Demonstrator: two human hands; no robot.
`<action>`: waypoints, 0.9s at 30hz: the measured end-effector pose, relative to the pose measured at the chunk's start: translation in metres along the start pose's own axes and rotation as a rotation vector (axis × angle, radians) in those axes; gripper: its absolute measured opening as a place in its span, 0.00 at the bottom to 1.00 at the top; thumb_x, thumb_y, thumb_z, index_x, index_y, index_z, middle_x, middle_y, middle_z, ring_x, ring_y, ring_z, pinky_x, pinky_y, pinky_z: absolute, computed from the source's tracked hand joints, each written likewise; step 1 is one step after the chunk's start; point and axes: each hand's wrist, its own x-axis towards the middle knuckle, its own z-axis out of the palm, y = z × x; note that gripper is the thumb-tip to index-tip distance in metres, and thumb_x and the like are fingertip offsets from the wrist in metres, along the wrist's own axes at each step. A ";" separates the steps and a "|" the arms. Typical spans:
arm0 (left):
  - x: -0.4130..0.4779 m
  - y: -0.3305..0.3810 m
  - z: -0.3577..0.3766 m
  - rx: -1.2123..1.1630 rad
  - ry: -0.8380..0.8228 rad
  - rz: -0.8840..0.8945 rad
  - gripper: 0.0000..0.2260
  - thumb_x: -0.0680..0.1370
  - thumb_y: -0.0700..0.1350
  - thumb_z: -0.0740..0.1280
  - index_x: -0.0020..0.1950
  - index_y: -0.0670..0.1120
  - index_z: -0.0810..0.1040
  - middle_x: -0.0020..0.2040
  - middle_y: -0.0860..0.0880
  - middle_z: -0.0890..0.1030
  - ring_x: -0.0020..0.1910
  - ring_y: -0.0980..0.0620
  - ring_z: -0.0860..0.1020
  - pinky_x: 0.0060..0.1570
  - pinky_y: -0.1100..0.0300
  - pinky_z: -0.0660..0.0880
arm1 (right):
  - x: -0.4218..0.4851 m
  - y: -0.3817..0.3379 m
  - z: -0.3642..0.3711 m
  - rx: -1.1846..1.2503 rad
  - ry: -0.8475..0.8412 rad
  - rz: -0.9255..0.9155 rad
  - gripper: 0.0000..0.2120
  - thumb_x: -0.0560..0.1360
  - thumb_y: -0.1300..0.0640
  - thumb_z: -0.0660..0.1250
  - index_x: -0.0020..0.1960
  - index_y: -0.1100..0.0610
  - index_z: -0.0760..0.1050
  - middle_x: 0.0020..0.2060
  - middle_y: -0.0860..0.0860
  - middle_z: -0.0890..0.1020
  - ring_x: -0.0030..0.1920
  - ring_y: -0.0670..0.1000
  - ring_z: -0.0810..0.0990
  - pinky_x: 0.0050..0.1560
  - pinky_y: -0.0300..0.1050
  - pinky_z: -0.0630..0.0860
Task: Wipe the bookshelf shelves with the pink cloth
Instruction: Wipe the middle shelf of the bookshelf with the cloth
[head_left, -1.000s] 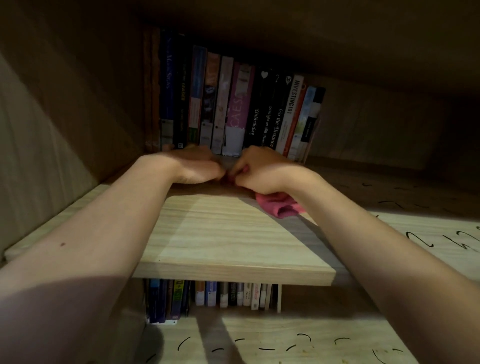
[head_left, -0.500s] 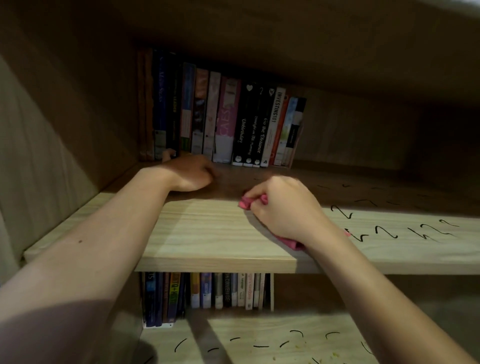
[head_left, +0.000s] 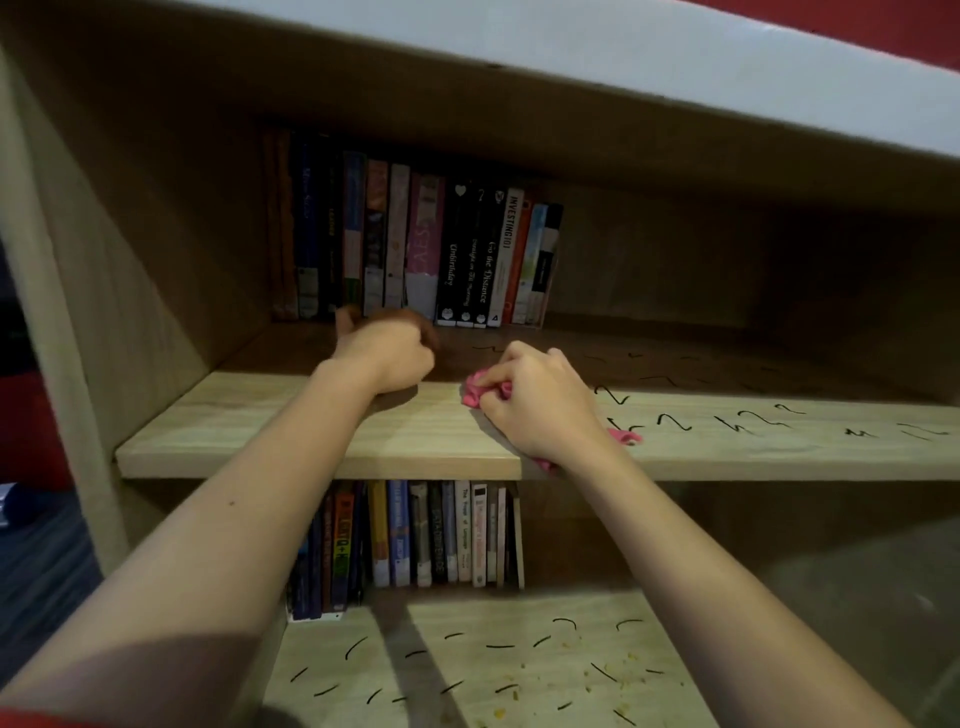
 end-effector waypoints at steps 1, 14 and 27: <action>-0.005 0.004 0.001 -0.001 0.006 -0.023 0.15 0.79 0.42 0.55 0.61 0.53 0.76 0.63 0.47 0.74 0.68 0.47 0.67 0.72 0.44 0.41 | -0.002 0.000 -0.001 0.013 -0.012 -0.011 0.14 0.77 0.53 0.59 0.58 0.47 0.79 0.51 0.48 0.73 0.53 0.54 0.68 0.52 0.46 0.67; -0.002 -0.026 0.004 -0.274 0.351 -0.297 0.14 0.78 0.37 0.56 0.52 0.53 0.78 0.58 0.46 0.76 0.63 0.46 0.69 0.70 0.50 0.49 | 0.056 -0.024 0.008 0.135 -0.244 -0.105 0.15 0.77 0.62 0.59 0.58 0.52 0.80 0.54 0.50 0.81 0.51 0.50 0.77 0.55 0.45 0.74; 0.020 -0.011 0.016 -0.072 0.075 -0.127 0.14 0.78 0.42 0.57 0.59 0.50 0.77 0.60 0.46 0.77 0.64 0.45 0.70 0.71 0.45 0.46 | 0.061 0.001 -0.008 0.044 -0.282 -0.033 0.13 0.77 0.60 0.61 0.58 0.55 0.80 0.52 0.51 0.81 0.49 0.51 0.78 0.51 0.43 0.74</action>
